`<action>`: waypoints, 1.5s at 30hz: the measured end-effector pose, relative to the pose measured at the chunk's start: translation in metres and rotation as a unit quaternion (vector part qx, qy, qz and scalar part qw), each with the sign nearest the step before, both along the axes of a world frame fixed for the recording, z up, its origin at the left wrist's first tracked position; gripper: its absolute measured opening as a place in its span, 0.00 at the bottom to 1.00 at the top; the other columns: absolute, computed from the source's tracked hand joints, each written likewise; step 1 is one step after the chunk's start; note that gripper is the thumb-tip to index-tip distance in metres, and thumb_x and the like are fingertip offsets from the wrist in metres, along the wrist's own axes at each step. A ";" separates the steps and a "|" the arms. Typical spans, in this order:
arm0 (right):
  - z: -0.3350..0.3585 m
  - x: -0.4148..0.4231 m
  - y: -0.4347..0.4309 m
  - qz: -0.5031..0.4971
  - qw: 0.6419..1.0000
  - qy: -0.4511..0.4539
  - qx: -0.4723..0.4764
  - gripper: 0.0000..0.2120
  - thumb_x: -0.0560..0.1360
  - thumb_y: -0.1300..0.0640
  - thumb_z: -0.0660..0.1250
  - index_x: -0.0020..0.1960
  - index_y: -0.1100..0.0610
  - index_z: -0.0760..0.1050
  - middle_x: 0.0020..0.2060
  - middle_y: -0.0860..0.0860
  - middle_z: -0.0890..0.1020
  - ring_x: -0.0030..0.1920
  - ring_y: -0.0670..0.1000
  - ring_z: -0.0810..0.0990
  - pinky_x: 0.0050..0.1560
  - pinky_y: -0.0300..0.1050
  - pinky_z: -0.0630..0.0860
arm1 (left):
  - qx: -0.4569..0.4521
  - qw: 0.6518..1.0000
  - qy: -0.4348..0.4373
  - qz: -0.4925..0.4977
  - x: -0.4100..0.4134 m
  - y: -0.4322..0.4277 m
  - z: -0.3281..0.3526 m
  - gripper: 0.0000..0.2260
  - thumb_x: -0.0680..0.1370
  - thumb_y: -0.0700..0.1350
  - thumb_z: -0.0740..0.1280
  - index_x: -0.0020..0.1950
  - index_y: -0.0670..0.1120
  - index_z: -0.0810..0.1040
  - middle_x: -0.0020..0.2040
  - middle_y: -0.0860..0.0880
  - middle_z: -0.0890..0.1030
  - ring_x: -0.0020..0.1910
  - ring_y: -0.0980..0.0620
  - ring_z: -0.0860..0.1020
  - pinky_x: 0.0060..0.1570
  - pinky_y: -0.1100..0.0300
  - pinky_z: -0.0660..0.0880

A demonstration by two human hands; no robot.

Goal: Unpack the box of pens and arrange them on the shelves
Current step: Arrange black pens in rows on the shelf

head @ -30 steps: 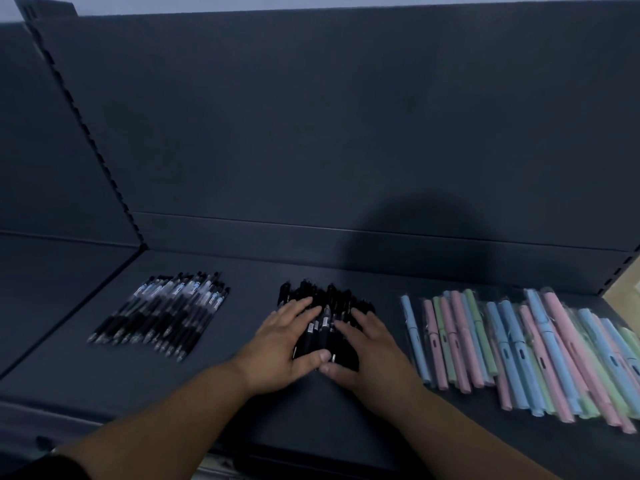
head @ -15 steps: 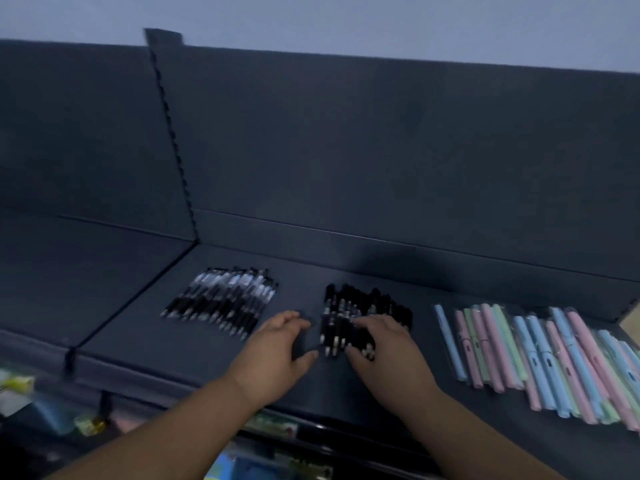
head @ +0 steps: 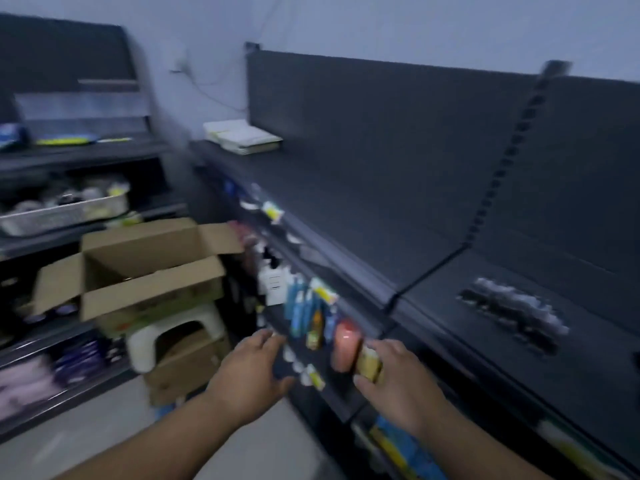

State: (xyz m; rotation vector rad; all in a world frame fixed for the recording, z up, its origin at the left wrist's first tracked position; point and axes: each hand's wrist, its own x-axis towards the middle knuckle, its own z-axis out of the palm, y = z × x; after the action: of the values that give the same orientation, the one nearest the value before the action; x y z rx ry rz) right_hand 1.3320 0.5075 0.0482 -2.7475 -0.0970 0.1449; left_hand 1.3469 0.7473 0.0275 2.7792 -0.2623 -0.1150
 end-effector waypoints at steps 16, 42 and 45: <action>-0.074 0.117 0.240 0.240 0.960 0.128 -0.067 0.33 0.76 0.41 0.63 0.77 0.49 0.57 0.74 0.49 0.62 0.72 0.51 0.64 0.69 0.46 0.67 | 0.015 0.946 0.112 0.304 -0.034 0.248 -0.054 0.30 0.76 0.59 0.63 0.76 0.52 0.59 0.76 0.51 0.59 0.72 0.51 0.64 0.68 0.59 0.65; -0.114 0.466 0.437 0.305 0.941 0.146 0.006 0.29 0.75 0.46 0.67 0.73 0.51 0.65 0.68 0.52 0.70 0.67 0.51 0.70 0.61 0.41 0.68 | -0.041 0.913 0.097 0.395 0.297 0.403 -0.087 0.28 0.76 0.52 0.67 0.73 0.45 0.65 0.71 0.47 0.66 0.68 0.49 0.67 0.66 0.60 0.63; -0.131 0.482 0.459 0.307 0.940 0.146 -0.013 0.29 0.75 0.44 0.66 0.73 0.51 0.65 0.69 0.51 0.71 0.69 0.51 0.69 0.64 0.40 0.66 | -0.041 0.914 0.148 0.375 0.318 0.424 -0.104 0.29 0.77 0.52 0.66 0.75 0.46 0.61 0.74 0.47 0.62 0.71 0.49 0.65 0.67 0.61 0.62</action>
State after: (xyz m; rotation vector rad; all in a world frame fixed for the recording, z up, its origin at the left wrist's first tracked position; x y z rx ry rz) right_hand 1.8143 0.9669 -0.0824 -2.5893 -0.8704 0.7197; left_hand 1.6649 1.1717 -0.0770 2.5275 0.8450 -0.3131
